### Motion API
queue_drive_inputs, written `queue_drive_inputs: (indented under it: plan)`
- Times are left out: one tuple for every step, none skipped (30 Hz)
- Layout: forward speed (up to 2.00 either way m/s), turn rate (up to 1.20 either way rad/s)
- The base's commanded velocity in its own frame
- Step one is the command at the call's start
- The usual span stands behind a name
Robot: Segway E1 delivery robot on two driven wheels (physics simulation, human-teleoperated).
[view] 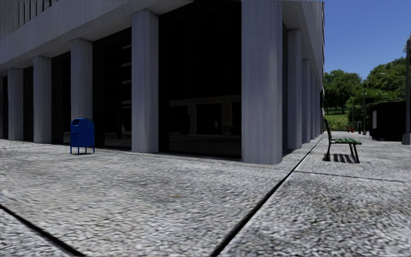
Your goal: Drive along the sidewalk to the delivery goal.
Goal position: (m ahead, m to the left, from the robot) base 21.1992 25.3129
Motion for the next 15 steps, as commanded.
queue_drive_inputs:
  plan:
    - [1.37,0.60]
    - [1.37,0.60]
    - [1.37,0.60]
    - [1.37,0.60]
    - [1.37,0.60]
    - [1.37,0.60]
    - [1.37,0.60]
    - [1.37,0.60]
    - [1.37,0.60]
    - [1.37,0.60]
    - [1.37,0.60]
    - [1.37,0.60]
    - [1.37,0.60]
    - [1.37,0.60]
    - [1.37,0.60]
